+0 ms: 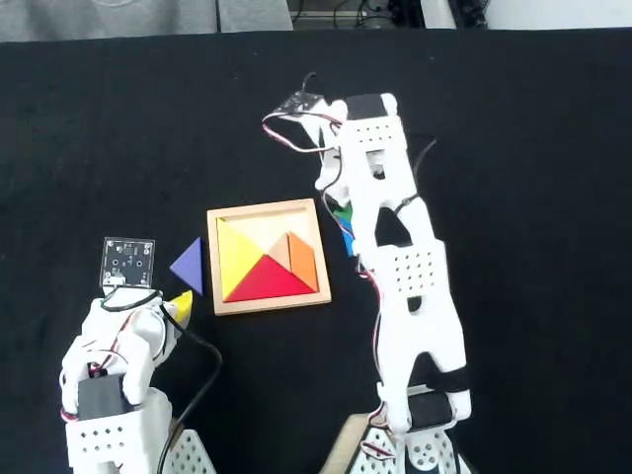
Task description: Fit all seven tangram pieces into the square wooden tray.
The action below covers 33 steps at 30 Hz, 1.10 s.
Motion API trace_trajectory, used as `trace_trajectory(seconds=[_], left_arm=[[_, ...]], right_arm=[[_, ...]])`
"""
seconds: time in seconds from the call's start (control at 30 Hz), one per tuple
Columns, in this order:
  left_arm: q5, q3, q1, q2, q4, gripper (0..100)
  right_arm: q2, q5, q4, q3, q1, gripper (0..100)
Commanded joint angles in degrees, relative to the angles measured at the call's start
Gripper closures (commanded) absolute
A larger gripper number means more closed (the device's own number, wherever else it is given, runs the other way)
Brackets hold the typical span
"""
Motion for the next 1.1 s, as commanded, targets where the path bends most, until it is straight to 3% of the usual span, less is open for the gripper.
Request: trace_trajectory(seconds=[0.0,0.3,0.53,0.8,1.07], left_arm=[[0.2,1.2,-0.3,-0.4,-1.0,71],[0.2,1.2,-0.3,-0.4,-1.0,71],[0.2,1.2,-0.3,-0.4,-1.0,71],[0.2,1.2,-0.3,-0.4,-1.0,71],[0.2,1.2,-0.3,-0.4,-1.0,71]], right_arm=[[-0.1,3.8,2.5,-2.9,1.5,68.8],[-4.7,3.9,2.6,1.5,1.1,69.1],[-22.0,5.5,1.7,23.4,1.2,69.1],[-33.1,6.1,-14.4,45.0,4.3,69.1],[-33.7,6.2,-19.2,46.4,4.2,69.1]])
